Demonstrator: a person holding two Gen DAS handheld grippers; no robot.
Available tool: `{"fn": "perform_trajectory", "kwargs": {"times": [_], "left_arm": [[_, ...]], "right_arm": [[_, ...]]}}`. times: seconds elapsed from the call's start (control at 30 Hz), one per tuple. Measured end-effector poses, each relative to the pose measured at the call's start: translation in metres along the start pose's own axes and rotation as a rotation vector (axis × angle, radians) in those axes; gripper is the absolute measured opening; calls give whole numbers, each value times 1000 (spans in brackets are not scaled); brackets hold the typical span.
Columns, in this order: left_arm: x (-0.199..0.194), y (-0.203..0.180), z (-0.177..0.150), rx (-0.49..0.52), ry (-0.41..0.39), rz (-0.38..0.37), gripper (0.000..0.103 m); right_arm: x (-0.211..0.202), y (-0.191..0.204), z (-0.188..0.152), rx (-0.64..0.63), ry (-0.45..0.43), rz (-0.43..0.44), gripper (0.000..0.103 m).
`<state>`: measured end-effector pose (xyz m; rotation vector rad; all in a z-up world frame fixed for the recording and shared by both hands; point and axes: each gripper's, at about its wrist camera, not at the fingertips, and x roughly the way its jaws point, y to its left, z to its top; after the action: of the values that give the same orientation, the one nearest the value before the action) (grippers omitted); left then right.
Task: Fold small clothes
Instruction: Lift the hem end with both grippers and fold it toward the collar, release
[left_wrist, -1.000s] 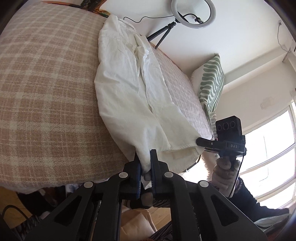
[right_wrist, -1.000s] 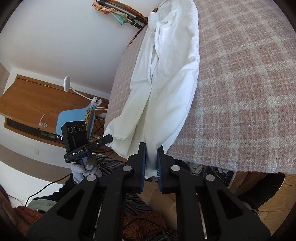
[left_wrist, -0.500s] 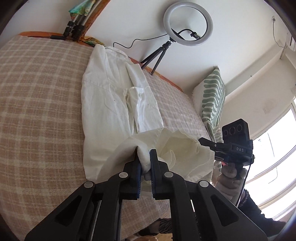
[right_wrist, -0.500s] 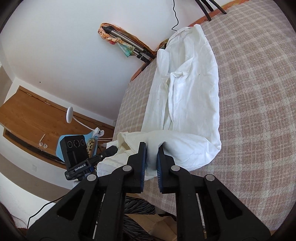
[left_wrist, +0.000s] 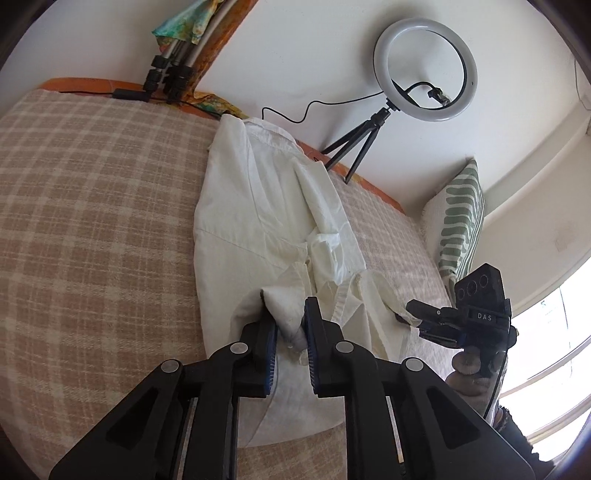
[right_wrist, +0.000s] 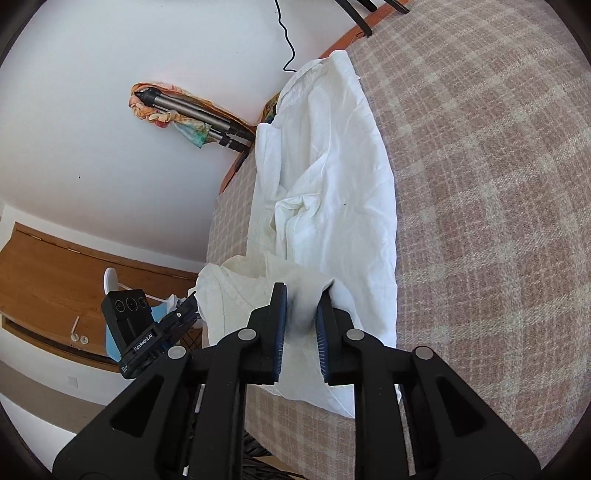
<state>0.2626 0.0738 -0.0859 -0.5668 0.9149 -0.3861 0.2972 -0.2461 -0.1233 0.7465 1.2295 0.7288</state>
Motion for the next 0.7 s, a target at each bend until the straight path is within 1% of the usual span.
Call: {"fn": "perform_trajectory", "kwargs": {"times": [0.03,0.07,0.1,0.13,0.17,0.23,0.33,0.4,0.43,0.53,0.6,0.7], "left_arm": [[-1,2,3,-14,1,-3,19],[-3,4,4,-23,-8,-6,25],[-5,6,5,-20,-26,3,32],[-9,6,6,-9,-51,27,35],[-12,7,6,-3,-69,30,39],[-16,10,9,-5,-71,21,39],[-22,14,8,15,-84,56,39],[-18,21,4,6,-54,61,39],[-13,26,0,1,-26,65,39],[3,41,-10,-61,34,74,39],[12,47,-14,-95,56,61,39],[20,43,-16,-78,65,37,39]], "right_arm": [[-2,-1,3,5,-2,9,38],[-7,0,5,-4,-19,8,48],[-12,4,7,-26,-44,-3,54],[-18,7,8,-51,-67,-20,55],[-22,10,10,-73,-86,-27,55],[-27,12,10,-96,-97,-32,55],[-22,12,4,-147,-91,-111,55],[-15,7,-2,-162,-61,-138,55],[-11,5,-4,-170,-48,-151,55],[-1,3,-8,-198,-23,-193,55],[4,2,-9,-206,-15,-214,55],[11,7,-9,-235,-8,-232,55]]}}
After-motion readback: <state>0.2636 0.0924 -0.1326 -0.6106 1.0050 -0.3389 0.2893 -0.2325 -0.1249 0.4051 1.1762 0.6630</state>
